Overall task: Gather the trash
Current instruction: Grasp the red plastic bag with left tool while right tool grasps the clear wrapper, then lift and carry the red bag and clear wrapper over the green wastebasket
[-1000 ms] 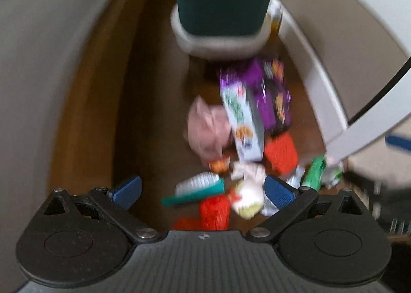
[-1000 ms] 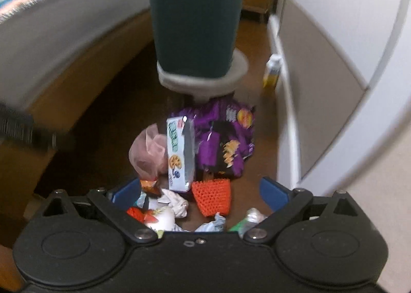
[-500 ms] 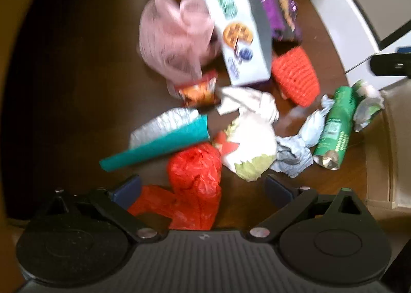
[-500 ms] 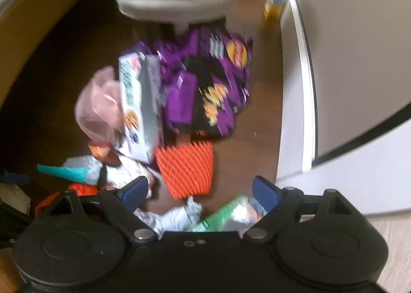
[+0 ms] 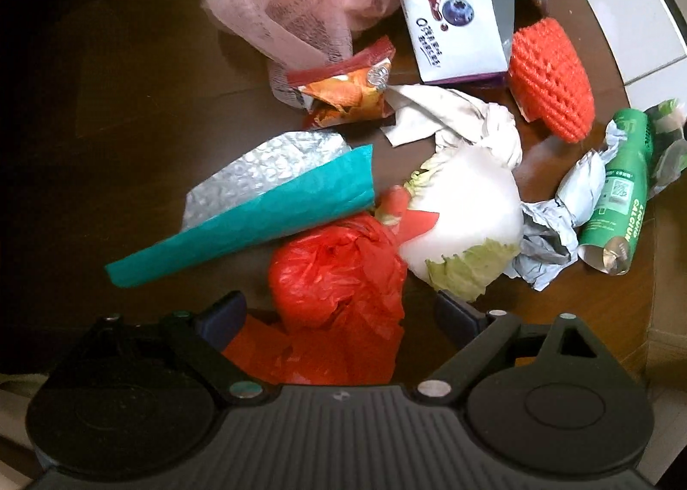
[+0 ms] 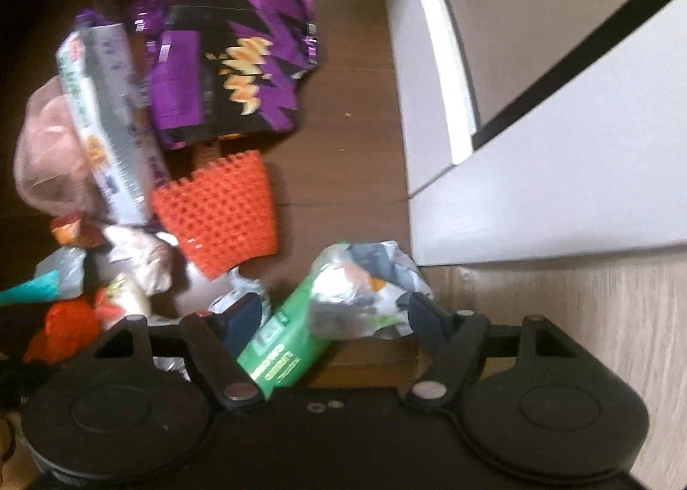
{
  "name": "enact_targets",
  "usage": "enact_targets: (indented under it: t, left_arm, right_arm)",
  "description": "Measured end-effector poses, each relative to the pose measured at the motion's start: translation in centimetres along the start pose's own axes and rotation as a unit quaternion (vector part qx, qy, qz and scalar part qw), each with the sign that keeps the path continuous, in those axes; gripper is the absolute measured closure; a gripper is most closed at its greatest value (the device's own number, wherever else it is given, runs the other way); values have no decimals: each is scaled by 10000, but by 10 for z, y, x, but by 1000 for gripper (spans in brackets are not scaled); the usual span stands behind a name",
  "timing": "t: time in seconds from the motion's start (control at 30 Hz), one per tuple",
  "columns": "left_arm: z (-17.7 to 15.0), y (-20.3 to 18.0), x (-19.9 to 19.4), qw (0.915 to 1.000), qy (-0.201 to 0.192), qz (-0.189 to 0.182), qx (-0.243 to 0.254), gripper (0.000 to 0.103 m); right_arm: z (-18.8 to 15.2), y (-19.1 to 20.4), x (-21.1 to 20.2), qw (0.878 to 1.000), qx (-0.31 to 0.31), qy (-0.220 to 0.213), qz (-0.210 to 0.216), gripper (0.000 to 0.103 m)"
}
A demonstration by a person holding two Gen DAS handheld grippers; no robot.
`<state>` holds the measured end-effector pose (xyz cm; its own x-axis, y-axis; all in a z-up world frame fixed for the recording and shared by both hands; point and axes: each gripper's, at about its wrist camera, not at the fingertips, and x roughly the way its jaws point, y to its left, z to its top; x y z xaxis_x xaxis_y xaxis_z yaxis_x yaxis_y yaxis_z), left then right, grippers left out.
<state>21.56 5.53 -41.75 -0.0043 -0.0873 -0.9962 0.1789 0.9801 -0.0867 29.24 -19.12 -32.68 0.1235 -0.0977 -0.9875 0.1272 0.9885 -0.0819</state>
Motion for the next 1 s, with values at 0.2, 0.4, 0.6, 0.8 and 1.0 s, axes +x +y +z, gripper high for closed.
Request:
enact_targets:
  t: [0.2,0.4,0.6,0.8,1.0]
  left_arm:
    - [5,2,13,9999,130,-64,-69,32]
    - [6,11,25,9994,232,-121,-237,42]
    - [-3,17,22,9993,145,-83,-330,45]
    - [-14,16,6,9991,9,-111,-405,46]
    - [-19,16,-32,9978,-312,-309,-496,46]
  right_arm:
    - [10,-2,24,9994,244,206,-97,30]
    - [12,8,26,9992,-76,190,-353,53]
    - [5,10,17,9989,-253,67,-393,67]
    - [-2,6,-4,9980,-354,-229,-467,81]
    - [-3,-4,-48,9963,-166,-806,-235,85]
